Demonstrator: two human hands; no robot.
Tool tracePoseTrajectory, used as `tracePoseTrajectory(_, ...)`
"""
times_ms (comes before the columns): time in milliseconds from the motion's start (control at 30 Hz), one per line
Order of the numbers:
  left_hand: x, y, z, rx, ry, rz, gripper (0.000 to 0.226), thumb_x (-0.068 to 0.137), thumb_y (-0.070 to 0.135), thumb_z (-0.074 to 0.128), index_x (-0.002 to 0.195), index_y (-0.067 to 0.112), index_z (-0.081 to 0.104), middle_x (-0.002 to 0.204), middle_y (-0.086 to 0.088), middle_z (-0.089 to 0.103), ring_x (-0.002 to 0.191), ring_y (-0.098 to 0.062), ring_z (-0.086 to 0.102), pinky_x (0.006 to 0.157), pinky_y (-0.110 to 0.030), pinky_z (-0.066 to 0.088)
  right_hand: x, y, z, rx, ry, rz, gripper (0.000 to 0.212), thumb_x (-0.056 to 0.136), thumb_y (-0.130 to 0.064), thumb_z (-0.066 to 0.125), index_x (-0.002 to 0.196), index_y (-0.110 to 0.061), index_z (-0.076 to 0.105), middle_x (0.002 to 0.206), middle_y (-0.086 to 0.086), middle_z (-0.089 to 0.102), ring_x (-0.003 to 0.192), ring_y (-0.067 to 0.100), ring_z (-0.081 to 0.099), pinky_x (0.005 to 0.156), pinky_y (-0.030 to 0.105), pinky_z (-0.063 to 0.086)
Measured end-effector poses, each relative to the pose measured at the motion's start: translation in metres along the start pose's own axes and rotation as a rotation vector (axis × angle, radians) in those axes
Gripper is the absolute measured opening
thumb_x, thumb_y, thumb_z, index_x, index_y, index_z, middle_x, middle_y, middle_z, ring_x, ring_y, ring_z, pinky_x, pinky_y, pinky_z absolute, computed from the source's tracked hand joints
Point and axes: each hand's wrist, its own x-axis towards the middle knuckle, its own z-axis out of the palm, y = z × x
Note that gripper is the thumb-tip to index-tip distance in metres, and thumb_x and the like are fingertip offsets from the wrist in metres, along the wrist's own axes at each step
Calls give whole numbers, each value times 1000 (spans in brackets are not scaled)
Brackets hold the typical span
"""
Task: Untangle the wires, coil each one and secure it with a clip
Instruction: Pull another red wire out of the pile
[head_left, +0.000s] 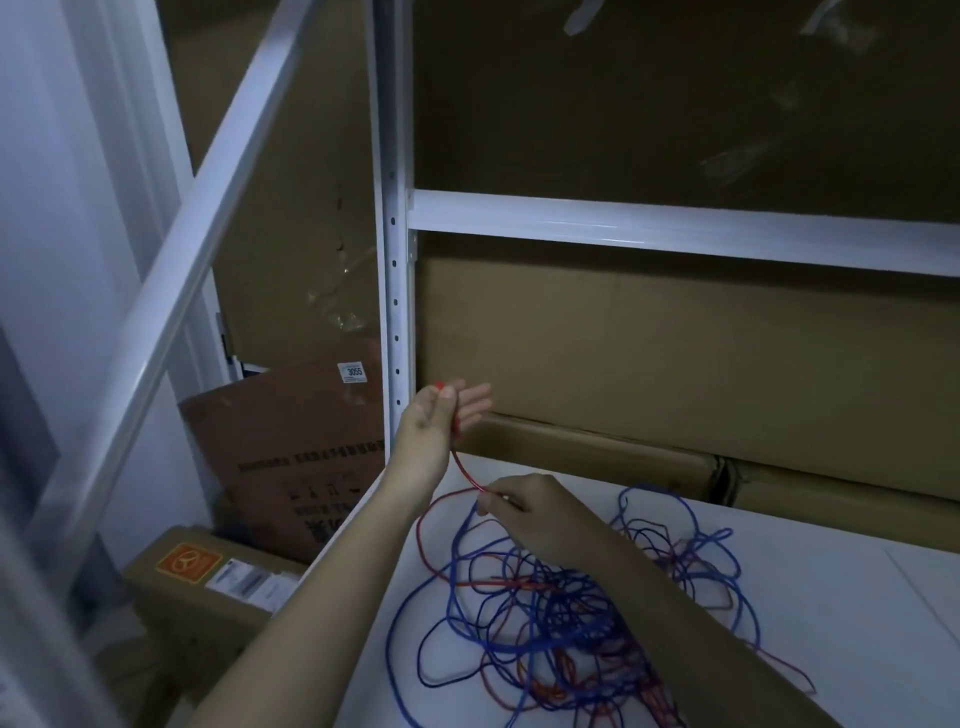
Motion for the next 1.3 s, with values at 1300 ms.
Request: tracePoseTrajectory(1300, -41, -5, -19, 596, -175, 78, 43, 99, 35, 48, 63, 11, 48, 52, 5, 35, 42, -2, 36, 50, -21, 28, -80, 18, -59, 33, 570, 368, 21, 91, -20, 64, 76, -7, 70, 63, 7, 54, 62, 8, 49, 61, 18, 37)
